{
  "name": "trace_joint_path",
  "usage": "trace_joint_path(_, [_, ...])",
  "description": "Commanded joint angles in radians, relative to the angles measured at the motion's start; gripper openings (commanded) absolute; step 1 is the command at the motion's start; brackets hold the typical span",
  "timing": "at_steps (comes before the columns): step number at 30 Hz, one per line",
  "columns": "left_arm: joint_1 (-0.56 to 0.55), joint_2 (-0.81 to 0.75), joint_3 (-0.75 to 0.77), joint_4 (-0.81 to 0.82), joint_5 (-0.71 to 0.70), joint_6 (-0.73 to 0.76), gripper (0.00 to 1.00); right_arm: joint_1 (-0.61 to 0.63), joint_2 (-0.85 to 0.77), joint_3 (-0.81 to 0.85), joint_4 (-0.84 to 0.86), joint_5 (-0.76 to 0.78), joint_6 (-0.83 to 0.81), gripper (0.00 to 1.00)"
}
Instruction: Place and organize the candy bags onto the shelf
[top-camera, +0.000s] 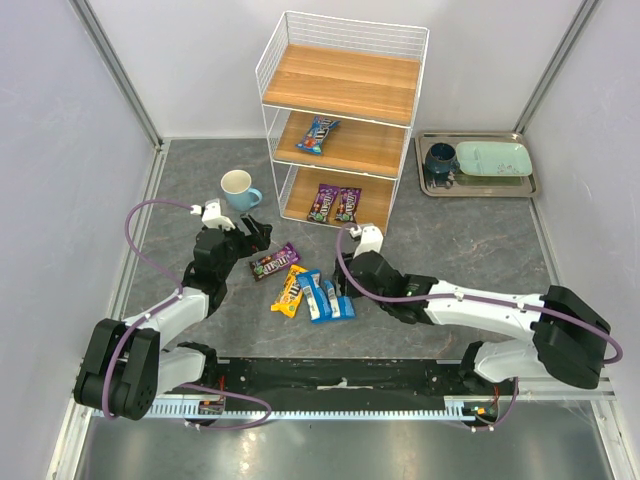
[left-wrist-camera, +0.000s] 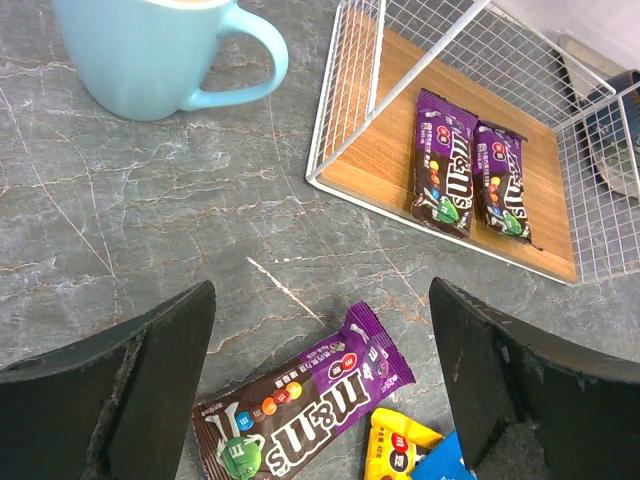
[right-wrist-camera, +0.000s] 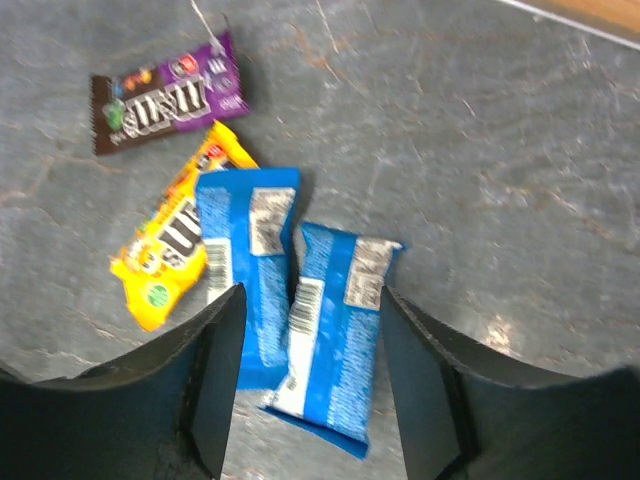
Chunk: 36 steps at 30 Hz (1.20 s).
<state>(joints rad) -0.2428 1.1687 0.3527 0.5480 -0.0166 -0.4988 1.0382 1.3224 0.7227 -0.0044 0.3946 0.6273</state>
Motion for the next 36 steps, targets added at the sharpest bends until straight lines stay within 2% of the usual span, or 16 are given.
trace_joint_path(1, [-0.003,-0.006,0.009,0.033,0.004,-0.020,0.94,0.016,-0.038,-0.051,-0.072,0.013,0.107,0.67])
trace_joint_path(7, [-0.003,-0.004,0.009,0.032,0.007,-0.020,0.94,0.040,-0.020,-0.069,-0.065,-0.011,0.120,0.70])
trace_joint_path(10, [-0.003,-0.004,0.009,0.032,0.006,-0.018,0.94,0.055,0.001,-0.057,-0.074,-0.016,0.117,0.67])
trace_joint_path(14, [-0.003,-0.006,0.009,0.032,0.006,-0.018,0.94,0.083,0.012,-0.054,-0.081,-0.017,0.126,0.55])
trace_joint_path(19, [-0.003,-0.004,0.011,0.032,0.009,-0.020,0.94,0.146,0.008,-0.051,-0.101,0.000,0.106,0.54])
trace_joint_path(23, [-0.003,-0.003,0.011,0.032,0.010,-0.020,0.94,0.245,-0.011,-0.019,-0.127,0.033,-0.013,0.56])
trace_joint_path(27, [-0.003,-0.007,0.011,0.032,0.010,-0.020,0.94,0.327,0.014,0.059,-0.258,0.117,-0.115,0.62])
trace_joint_path(31, [-0.003,-0.012,0.011,0.030,0.010,-0.020,0.94,0.372,0.060,0.132,-0.403,0.269,-0.175,0.67])
trace_joint_path(36, [-0.003,-0.009,0.011,0.029,0.009,-0.018,0.94,0.398,0.144,0.208,-0.512,0.338,-0.262,0.70])
